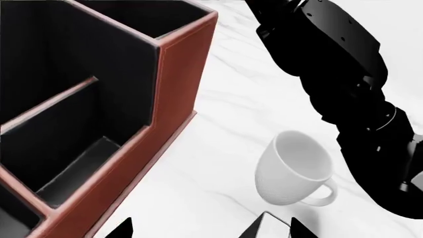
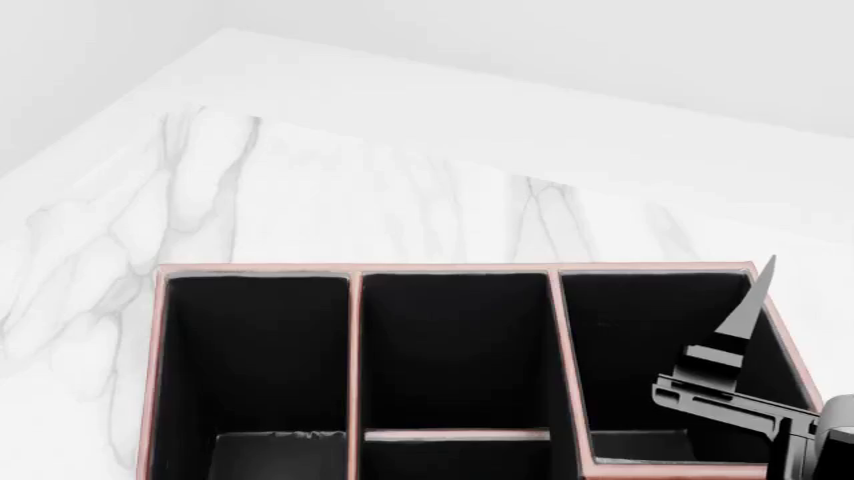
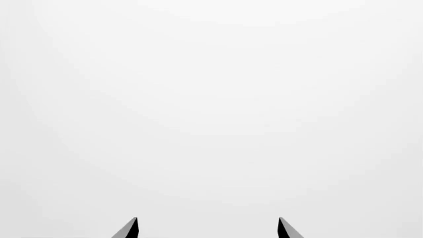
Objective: Pick up the book and place it in the front compartment of the caddy.
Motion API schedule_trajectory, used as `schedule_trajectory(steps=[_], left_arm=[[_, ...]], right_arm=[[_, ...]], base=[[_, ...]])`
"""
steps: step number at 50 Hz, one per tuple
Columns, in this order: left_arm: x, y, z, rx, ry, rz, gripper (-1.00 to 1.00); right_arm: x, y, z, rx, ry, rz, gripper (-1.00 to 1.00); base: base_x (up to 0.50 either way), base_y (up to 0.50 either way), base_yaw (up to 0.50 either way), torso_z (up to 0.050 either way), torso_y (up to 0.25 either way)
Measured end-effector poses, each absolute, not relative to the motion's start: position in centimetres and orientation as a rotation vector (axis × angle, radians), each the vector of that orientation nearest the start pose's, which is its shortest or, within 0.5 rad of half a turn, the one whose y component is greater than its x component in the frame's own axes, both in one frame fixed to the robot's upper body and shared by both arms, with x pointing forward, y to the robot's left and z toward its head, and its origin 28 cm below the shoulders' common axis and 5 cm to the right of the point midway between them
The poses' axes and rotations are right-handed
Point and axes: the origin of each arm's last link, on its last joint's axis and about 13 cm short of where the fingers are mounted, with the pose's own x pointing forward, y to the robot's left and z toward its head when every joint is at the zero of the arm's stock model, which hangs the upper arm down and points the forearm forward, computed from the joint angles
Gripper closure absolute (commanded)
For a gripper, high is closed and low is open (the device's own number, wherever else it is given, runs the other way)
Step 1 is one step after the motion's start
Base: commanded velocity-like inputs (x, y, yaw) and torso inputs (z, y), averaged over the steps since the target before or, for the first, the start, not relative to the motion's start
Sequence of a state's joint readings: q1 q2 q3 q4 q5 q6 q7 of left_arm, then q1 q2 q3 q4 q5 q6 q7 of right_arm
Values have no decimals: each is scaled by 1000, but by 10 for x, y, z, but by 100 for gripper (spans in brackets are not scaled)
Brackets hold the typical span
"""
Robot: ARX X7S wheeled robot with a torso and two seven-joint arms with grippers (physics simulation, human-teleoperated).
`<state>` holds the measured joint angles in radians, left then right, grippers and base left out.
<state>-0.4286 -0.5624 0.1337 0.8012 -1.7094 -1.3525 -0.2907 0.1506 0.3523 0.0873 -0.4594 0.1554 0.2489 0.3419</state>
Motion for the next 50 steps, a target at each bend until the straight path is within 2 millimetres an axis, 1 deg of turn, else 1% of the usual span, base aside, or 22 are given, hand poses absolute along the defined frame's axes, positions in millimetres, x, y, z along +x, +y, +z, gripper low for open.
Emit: schedule_trajectory(steps=[14,32,50], left_arm=[[146,206,165,56,592,-1162,-100],[145,203,158,171,633,-1275,-100],[153,200,143,279,651,-1334,-100]], right_arm=[[229,-173,142,-155,-406,-357,-100],[230,-176,142,-160,-406,-381,-100],[230,-177,143,-160,-411,-383,-100]], base=[[0,0,0,0,0],[0,0,0,0,0],[0,0,0,0,0]])
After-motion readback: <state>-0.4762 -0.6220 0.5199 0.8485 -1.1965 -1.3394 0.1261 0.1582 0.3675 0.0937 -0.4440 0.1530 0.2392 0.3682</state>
